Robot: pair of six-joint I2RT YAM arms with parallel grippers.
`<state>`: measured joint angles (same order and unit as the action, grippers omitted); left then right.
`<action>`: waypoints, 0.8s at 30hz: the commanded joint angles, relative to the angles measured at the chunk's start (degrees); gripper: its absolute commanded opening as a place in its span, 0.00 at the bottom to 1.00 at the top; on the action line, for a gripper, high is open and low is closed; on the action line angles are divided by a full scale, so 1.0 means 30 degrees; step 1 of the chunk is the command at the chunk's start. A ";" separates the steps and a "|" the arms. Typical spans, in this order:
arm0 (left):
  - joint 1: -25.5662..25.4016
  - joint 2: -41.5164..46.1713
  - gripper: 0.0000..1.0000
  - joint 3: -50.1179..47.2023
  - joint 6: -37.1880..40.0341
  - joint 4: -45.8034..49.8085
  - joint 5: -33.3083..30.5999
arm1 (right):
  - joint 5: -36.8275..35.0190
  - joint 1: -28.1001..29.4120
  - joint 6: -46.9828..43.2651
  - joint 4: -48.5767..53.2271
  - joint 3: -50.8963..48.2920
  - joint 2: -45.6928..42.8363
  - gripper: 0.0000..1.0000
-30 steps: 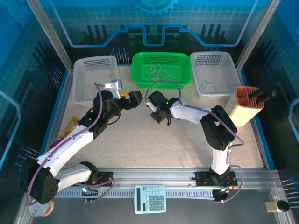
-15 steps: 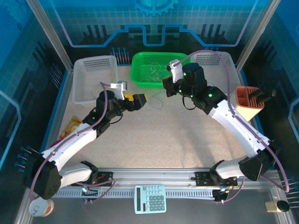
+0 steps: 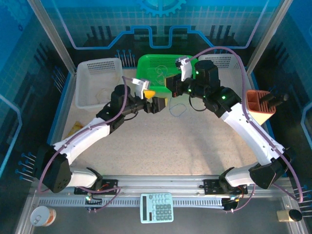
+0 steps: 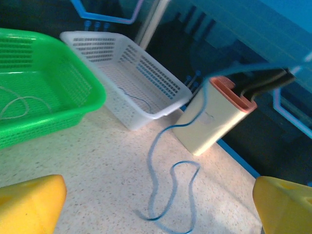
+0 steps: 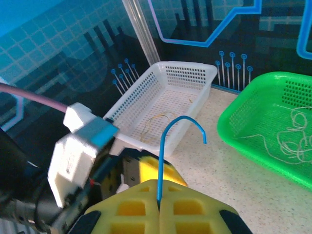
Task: Untangle the cables
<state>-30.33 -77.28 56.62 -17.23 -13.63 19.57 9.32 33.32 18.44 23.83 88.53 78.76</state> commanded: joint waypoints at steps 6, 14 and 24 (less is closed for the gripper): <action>-0.0702 -0.1461 0.99 0.0792 0.1725 -0.1895 -0.1014 | 0.1792 -0.0045 0.1860 -0.1343 0.0159 -0.0697 0.00; -0.0685 -0.2525 0.86 0.1120 0.1609 -0.3114 -0.1828 | 0.2764 0.0154 0.3062 -0.2341 0.0245 -0.1116 0.00; -0.0701 -0.4593 0.41 0.0736 -0.0286 -0.5497 -0.0132 | 0.3152 -0.0304 0.4253 -0.3632 0.1751 -0.0912 0.00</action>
<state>-32.34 -89.69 58.43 -15.86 -25.56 16.49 17.65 33.30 29.30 16.80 90.83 76.60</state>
